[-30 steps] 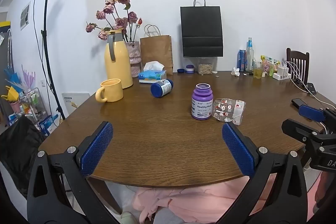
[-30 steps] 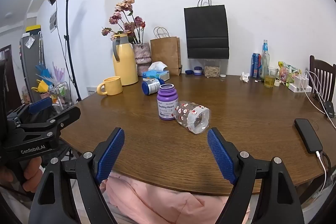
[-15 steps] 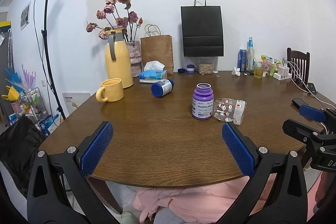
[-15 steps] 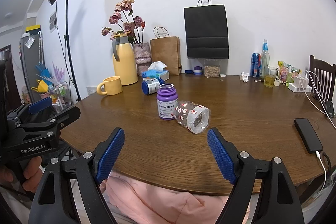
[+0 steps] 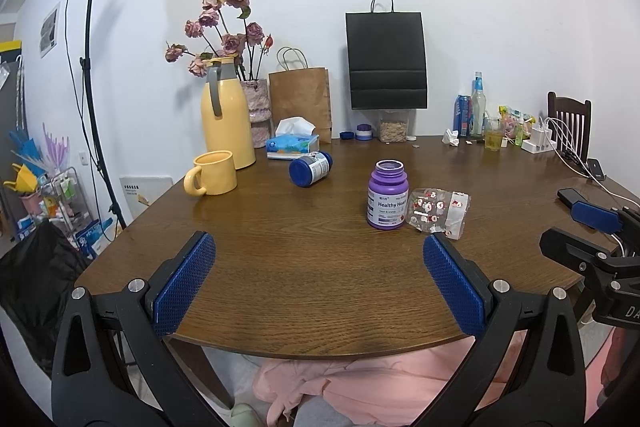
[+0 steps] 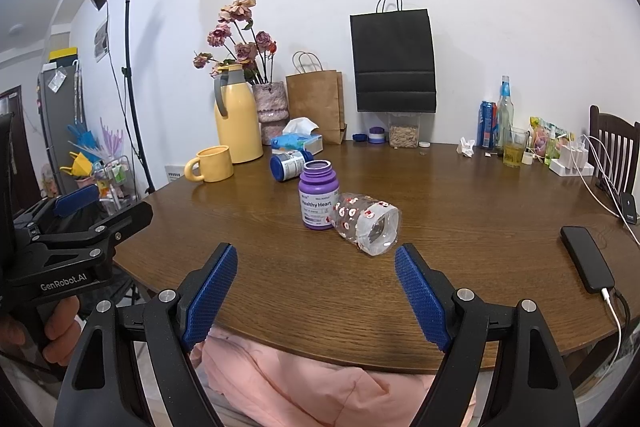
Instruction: Flip cup upright
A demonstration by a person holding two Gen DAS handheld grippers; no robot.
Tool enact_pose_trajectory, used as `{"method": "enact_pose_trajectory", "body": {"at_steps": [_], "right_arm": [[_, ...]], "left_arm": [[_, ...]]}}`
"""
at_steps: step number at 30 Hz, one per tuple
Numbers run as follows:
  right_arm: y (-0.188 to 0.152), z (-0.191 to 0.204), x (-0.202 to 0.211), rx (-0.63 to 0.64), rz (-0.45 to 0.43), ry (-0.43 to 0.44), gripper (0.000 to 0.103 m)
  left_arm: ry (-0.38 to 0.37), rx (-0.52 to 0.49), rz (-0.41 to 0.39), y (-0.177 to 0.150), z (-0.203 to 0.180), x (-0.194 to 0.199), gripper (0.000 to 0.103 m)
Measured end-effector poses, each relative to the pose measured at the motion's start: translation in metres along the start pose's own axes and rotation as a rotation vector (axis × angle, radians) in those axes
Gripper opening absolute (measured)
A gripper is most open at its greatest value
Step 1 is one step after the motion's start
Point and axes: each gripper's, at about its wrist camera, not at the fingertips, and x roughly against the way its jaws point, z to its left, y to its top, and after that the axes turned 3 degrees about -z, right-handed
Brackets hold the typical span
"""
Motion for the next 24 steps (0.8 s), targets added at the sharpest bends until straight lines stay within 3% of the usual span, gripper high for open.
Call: {"method": "enact_pose_trajectory", "body": {"at_steps": [24], "right_arm": [[-0.0004, -0.0015, -0.0016, -0.004, 0.007, 0.001, 0.085]], "left_arm": [[-0.001, 0.000, 0.005, -0.0050, 0.0030, -0.0037, 0.103]]}}
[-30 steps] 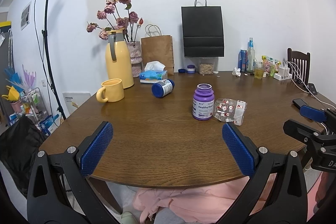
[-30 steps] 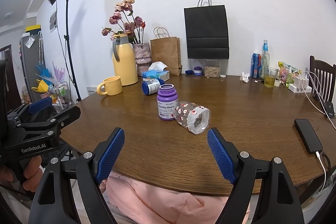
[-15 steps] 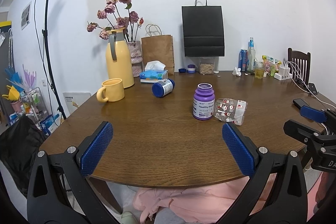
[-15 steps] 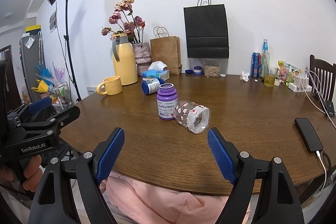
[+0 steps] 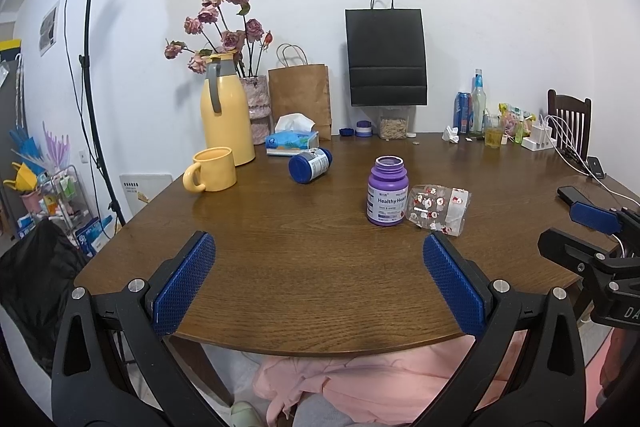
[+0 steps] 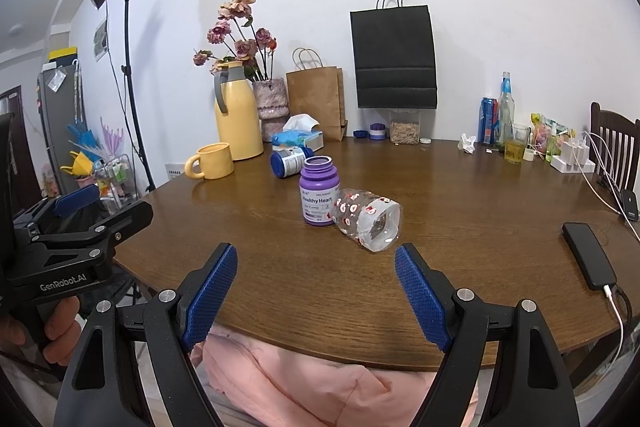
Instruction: Flip cup upright
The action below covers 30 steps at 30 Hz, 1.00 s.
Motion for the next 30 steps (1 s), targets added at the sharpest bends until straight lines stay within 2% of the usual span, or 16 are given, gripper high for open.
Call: {"method": "enact_pose_trajectory", "body": {"at_steps": [30], "right_arm": [[-0.0026, 0.0034, -0.0042, 0.003, -0.006, -0.002, 0.085]], "left_arm": [[-0.003, 0.003, 0.010, -0.0039, 0.0036, -0.0019, 0.103]]}}
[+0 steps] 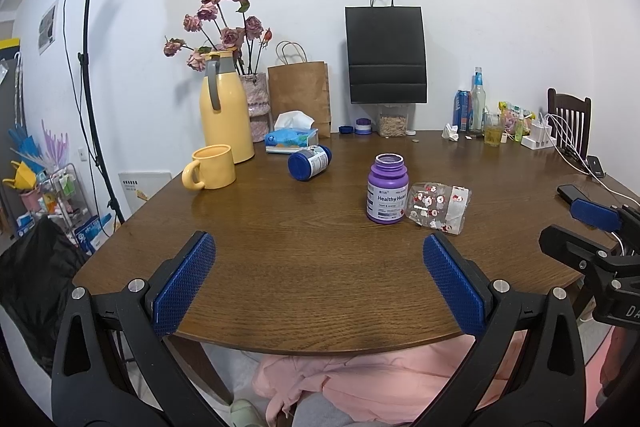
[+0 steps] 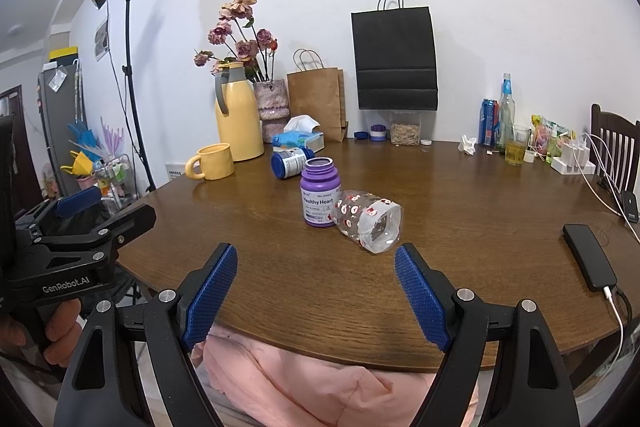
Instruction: Flip cup upright
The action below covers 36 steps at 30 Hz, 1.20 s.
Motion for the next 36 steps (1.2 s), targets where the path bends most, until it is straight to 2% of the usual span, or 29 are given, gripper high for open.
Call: {"method": "enact_pose_trajectory", "body": {"at_steps": [7, 16, 20, 24, 27, 31, 33, 36], "right_arm": [[0.011, -0.002, -0.022, -0.016, 0.013, 0.033, 0.085], [0.059, 0.015, -0.093, 0.003, 0.035, 0.194, 0.085], [0.087, 0.016, -0.133, -0.014, 0.067, 0.255, 0.085], [0.108, 0.013, -0.170, -0.008, 0.103, 0.254, 0.085], [0.122, 0.015, -0.211, 0.022, 0.182, 0.258, 0.085], [0.136, 0.015, -0.256, 0.045, 0.246, 0.263, 0.085], [0.145, 0.014, -0.280, 0.058, 0.276, 0.261, 0.085], [0.153, 0.009, -0.309, 0.061, 0.315, 0.248, 0.085]], "left_arm": [[0.013, 0.002, 0.016, -0.005, -0.001, -0.018, 0.103], [0.001, 0.029, 0.071, 0.027, 0.018, -0.088, 0.103], [-0.062, -0.018, 0.091, 0.045, 0.020, -0.127, 0.103], [-0.116, -0.033, 0.136, 0.059, 0.026, -0.170, 0.103], [-0.142, -0.041, 0.167, 0.068, 0.029, -0.204, 0.103], [-0.175, -0.071, 0.217, 0.081, 0.034, -0.260, 0.103], [-0.209, -0.069, 0.257, 0.087, 0.035, -0.285, 0.103], [-0.303, -0.037, 0.352, 0.091, 0.040, -0.330, 0.100]]}}
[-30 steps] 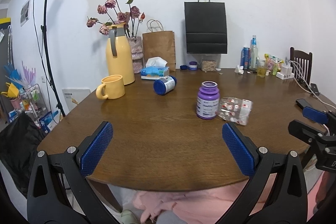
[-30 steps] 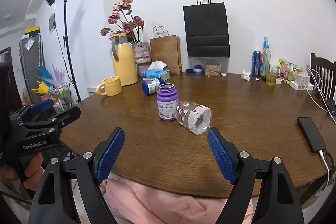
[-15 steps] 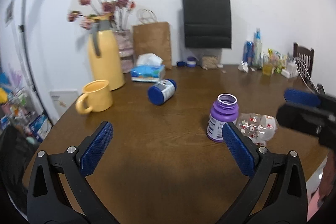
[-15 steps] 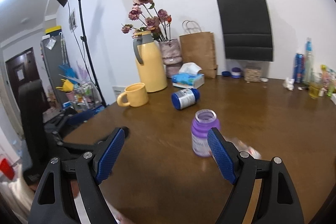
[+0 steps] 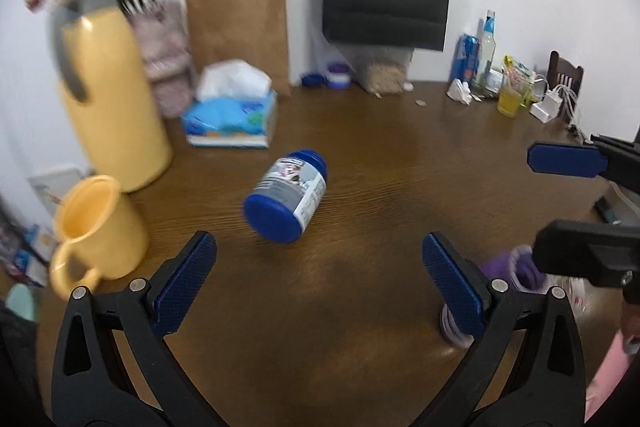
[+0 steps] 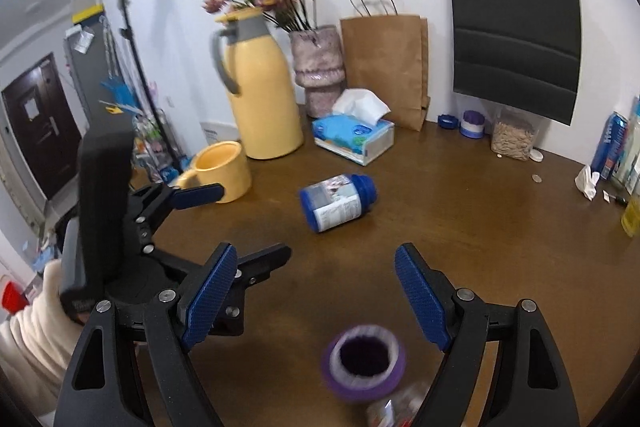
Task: Flip cup upright
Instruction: 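Grasp the lying blue-necked DJ MAX jar with the left gripper and lift it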
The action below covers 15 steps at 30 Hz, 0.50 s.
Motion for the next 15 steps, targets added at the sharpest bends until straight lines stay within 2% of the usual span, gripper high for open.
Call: {"method": "enact_pose_trajectory", "body": {"at_steps": [2, 8, 11, 15], "right_arm": [[0.011, -0.011, -0.015, -0.010, 0.026, 0.002, 0.085], [0.031, -0.041, -0.052, -0.064, 0.078, 0.027, 0.085], [0.036, -0.054, -0.068, -0.092, 0.106, 0.033, 0.085], [0.039, -0.070, -0.085, -0.127, 0.137, 0.052, 0.085]], "left_arm": [[-0.041, -0.002, 0.051, 0.010, 0.007, -0.024, 0.096], [-0.035, -0.109, 0.149, 0.031, 0.010, -0.084, 0.094], [0.003, -0.140, 0.213, 0.035, 0.013, -0.110, 0.082], [-0.007, -0.147, 0.278, 0.033, 0.017, -0.137, 0.080]]}}
